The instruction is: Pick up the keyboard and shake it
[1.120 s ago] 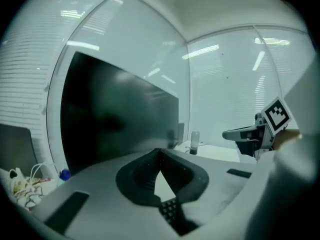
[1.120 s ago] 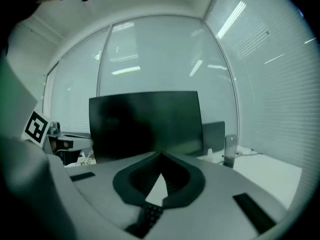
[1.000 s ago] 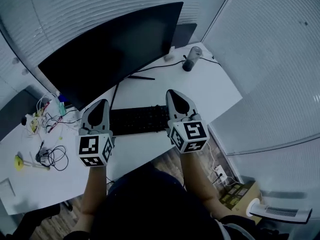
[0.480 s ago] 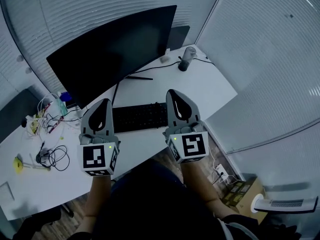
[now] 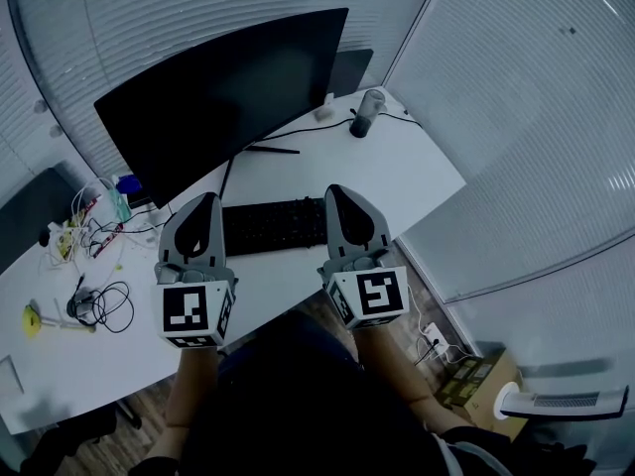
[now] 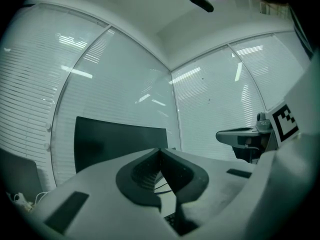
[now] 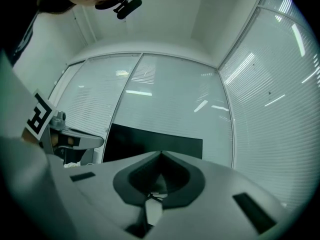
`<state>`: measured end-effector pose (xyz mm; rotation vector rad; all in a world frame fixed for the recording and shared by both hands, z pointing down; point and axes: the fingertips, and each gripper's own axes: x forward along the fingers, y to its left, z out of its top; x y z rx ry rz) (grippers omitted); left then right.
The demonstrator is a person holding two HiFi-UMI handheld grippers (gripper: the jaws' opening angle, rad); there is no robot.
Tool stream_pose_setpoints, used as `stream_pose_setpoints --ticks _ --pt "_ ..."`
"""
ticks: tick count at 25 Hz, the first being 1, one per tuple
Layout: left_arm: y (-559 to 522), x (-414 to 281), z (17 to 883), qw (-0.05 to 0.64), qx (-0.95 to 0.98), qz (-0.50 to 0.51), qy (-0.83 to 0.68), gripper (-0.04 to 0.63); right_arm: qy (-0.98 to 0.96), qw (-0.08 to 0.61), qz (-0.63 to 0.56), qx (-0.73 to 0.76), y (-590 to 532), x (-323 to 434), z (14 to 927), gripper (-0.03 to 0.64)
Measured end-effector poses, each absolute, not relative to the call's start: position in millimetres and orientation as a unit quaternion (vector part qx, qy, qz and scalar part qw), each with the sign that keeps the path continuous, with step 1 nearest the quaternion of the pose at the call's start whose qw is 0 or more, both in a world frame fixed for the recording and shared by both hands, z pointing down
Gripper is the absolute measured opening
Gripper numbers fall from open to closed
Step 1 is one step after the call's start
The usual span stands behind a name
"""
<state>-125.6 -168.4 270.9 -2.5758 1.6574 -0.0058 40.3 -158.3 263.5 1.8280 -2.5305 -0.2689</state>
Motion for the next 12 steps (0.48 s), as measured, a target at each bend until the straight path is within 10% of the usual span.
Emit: stream_pose_setpoints --ticks 12 --pt "-169.8 -121.9 276.2 0.035 -0.841 -0.012 0.540 0.023 -0.807 0.006 -0.082 0.585 -159.8 46.7 266.1 0.026"
